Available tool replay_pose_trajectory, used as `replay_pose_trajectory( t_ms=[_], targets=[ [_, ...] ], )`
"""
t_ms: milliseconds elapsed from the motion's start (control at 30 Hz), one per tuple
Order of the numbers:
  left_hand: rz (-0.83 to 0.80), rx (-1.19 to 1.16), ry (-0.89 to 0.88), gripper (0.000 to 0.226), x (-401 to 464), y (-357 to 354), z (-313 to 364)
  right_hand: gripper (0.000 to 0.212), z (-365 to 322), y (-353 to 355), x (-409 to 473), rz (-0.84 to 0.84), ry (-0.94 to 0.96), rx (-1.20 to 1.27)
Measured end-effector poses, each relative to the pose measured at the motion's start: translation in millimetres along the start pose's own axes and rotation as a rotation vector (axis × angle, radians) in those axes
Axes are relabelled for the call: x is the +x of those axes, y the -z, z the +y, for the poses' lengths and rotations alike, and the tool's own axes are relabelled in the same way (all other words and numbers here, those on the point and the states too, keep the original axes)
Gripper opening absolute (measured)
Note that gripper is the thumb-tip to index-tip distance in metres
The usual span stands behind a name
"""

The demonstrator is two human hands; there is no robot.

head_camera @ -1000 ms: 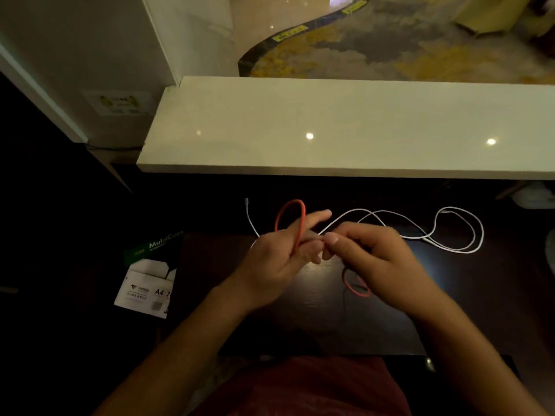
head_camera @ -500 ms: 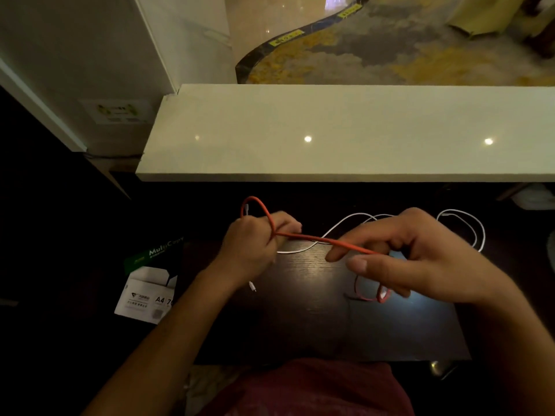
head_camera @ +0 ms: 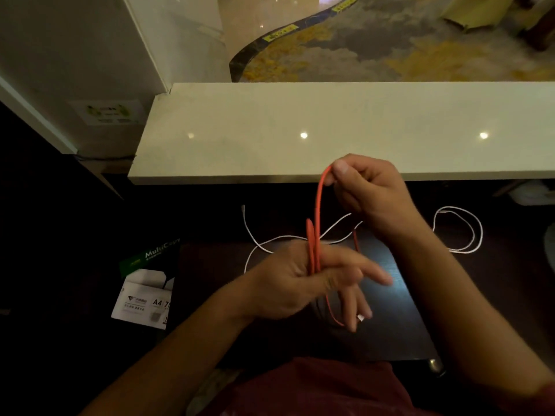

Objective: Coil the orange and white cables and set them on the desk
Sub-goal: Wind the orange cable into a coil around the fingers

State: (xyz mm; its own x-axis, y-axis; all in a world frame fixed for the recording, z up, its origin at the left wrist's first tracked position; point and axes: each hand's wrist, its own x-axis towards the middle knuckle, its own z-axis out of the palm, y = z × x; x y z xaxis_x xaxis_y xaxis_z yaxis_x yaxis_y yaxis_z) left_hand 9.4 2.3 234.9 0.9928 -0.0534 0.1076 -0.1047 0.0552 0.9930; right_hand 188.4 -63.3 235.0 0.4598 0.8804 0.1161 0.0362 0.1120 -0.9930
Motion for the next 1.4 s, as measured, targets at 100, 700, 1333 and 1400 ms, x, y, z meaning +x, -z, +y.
replay_pose_trajectory(
  t_ms=[100,700,1333,1400],
  targets=[
    [0.164,-0.078,-0.117,0.038,5,14,10,0.032,32,-2,6,0.044,-0.094,-0.032],
    [0.461,0.146,0.001,0.054,8,53,-23,0.037,57,-14,-38,-0.217,-0.442,0.036],
    [0.562,1.008,0.316,0.033,3,55,-67,0.017,-34,-5,-65,-0.402,-0.022,-0.688],
    [0.600,0.965,0.310,0.031,1,59,-63,0.019,-43,3,-69,-0.377,0.026,-0.640]
  ],
)
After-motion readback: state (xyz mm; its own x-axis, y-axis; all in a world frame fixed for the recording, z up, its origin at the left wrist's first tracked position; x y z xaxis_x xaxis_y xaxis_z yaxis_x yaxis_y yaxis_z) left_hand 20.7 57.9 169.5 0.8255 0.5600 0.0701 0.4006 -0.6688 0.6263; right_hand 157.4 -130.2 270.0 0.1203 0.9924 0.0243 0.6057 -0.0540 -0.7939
